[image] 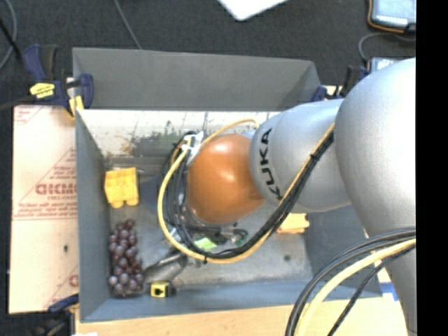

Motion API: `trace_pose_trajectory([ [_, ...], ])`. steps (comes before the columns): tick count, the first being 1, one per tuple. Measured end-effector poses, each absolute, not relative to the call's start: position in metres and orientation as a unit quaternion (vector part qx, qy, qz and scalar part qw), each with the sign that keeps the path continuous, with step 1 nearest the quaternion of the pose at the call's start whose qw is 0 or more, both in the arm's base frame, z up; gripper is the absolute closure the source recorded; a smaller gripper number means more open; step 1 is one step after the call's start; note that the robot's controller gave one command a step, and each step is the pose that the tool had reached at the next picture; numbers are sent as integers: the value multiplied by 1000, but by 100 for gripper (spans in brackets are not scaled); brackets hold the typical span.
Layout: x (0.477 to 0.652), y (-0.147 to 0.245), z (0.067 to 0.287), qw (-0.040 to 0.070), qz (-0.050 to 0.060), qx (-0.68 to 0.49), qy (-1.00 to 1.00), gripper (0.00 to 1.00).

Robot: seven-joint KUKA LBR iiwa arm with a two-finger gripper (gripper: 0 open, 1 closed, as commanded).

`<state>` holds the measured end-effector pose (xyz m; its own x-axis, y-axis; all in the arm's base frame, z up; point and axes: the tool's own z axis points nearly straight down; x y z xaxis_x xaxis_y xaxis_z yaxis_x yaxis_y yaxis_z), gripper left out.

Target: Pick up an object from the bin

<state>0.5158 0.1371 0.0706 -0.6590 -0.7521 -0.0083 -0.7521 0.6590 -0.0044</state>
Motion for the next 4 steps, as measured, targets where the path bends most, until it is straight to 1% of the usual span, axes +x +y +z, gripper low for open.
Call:
trace_pose_trajectory([
  [2,516,137,74,6,0,-412,911,100],
  [3,514,137,81,3,1,-412,911,100],
  [4,514,136,104,2,1,-412,911,100],
])
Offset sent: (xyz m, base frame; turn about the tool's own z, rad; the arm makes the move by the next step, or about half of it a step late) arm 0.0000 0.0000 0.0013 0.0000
